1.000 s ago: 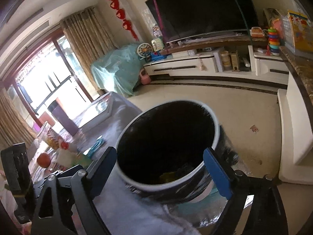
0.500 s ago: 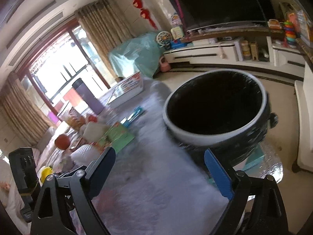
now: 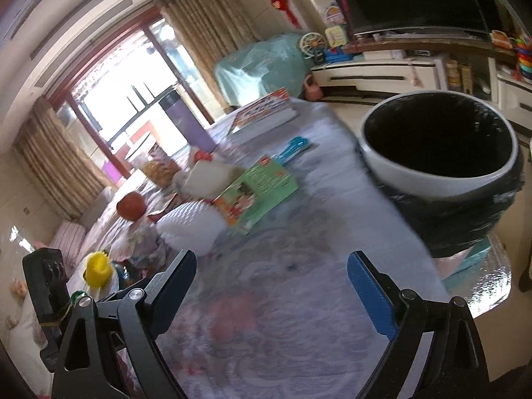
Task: Collect trash
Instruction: 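Move both tools back toward the orange snack bag and white foam net, then grasp the orange snack bag with the left tool while the right tool grasps the white foam net, then carry the orange bag and white foam net over the trash bin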
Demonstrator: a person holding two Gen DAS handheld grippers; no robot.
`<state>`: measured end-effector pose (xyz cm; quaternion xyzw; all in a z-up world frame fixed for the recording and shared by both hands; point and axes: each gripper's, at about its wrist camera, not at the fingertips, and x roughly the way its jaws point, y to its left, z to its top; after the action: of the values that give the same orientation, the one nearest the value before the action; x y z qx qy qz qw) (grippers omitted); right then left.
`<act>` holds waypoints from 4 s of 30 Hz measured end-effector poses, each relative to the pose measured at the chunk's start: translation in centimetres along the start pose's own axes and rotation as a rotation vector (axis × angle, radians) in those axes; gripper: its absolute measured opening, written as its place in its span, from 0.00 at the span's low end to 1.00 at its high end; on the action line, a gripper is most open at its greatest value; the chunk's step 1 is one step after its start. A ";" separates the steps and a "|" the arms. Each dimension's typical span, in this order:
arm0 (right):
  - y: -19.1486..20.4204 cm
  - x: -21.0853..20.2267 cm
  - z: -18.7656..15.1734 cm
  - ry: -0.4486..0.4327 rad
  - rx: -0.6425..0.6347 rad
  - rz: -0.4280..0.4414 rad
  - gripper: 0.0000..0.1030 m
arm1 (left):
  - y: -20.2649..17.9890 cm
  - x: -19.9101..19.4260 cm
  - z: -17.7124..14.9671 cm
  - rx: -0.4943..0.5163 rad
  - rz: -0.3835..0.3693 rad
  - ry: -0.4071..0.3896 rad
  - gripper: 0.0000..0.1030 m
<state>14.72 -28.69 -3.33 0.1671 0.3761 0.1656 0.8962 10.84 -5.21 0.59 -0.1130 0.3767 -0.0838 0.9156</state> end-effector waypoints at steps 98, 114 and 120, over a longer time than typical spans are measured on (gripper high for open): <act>-10.1 -6.9 3.3 -0.152 0.073 -0.207 0.12 | -10.7 9.2 4.6 0.185 -0.188 0.052 0.14; -13.9 -6.6 6.1 -0.154 0.099 -0.263 0.12 | -15.5 14.0 8.1 0.243 -0.212 0.074 0.14; -15.1 -5.8 7.2 -0.127 0.102 -0.282 0.12 | -16.5 15.9 9.5 0.234 -0.222 0.099 0.14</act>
<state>18.73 -45.84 -1.38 0.1681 0.3464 0.0081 0.9229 27.62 -23.46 0.97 -0.0422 0.3944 -0.2330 0.8879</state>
